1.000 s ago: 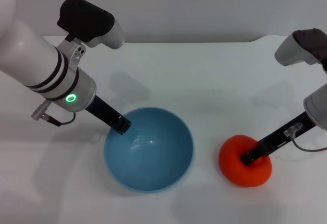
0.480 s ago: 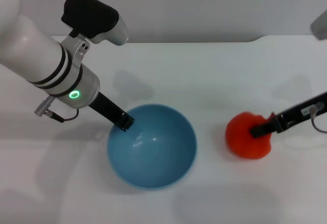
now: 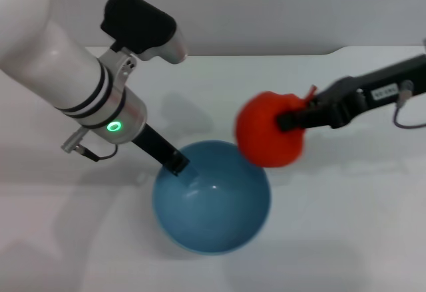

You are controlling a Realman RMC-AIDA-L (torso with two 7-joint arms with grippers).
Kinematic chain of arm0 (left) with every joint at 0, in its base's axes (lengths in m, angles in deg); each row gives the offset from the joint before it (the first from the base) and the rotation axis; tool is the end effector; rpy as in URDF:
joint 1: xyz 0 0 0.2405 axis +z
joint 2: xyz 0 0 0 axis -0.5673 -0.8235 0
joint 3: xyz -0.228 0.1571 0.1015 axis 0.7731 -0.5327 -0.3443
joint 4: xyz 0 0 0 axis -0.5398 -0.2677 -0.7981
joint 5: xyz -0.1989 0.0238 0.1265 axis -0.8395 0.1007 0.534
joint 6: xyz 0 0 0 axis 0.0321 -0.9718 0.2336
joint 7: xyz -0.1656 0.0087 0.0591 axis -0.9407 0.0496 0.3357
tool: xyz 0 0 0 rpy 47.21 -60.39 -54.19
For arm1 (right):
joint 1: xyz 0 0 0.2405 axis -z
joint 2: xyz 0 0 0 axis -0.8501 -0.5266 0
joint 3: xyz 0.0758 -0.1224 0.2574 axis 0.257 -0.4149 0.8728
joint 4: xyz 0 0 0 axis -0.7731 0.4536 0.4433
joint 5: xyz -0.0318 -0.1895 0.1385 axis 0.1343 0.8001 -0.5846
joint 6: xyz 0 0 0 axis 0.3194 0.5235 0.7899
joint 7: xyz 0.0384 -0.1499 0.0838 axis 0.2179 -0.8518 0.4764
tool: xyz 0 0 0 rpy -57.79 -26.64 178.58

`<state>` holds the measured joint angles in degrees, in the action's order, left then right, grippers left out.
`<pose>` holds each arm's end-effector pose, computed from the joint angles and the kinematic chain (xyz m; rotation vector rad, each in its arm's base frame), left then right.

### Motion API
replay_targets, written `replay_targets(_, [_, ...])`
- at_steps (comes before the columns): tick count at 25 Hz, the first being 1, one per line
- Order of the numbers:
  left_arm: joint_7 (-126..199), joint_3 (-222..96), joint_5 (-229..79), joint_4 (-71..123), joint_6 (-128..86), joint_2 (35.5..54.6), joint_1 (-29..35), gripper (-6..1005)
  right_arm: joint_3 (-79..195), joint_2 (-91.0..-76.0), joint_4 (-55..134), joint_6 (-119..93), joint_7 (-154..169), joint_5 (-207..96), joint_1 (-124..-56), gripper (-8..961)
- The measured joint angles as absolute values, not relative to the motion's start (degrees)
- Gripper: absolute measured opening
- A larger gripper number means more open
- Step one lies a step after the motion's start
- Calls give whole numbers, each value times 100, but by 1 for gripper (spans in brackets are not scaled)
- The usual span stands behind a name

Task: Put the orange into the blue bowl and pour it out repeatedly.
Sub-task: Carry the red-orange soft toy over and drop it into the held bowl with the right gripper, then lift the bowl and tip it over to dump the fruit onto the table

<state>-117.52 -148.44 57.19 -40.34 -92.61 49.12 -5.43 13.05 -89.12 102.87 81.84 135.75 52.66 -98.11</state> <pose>-0.1881 0.4140 -0.1040 -2.6323 -0.9308 0.4854 0.1702 0.4054 0.0007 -2.9355 1.0318 0.2967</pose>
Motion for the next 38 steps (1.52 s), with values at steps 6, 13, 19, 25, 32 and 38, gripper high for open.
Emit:
replay_targets(6, [-11813, -14980, 5484, -4041, -9225, 4915, -702, -2, 326, -8934, 10108, 7891, 13518, 5140, -9971, 80])
replay_targets(13, [-11841, -14987, 5472, -4125, -9205, 4911, -834, -1, -184, -8951, 10061, 7568, 13513, 5202, -9917, 67])
replay_targets(19, [-11845, -14971, 5461, -4152, -9057, 4882, -793, -1, 242, -8951, 10148, 7575, 13516, 5202, -9765, 392])
replay_targets(25, [-11836, -14939, 5477, -4152, -8982, 4870, -741, -2, 450, -8941, 10229, 7678, 13516, 5202, -9658, 556])
replay_targets(32, [-11768, -14928, 5538, -4508, -8364, 4835, -311, -2, 1470, -8915, 10244, 7713, 13933, 5501, -9498, 600])
replay_targets(38, [-11323, -15022, 5507, -5955, -6760, 4817, 1173, -1, 2352, -8909, 10237, 7749, 14173, 6551, -9248, 604])
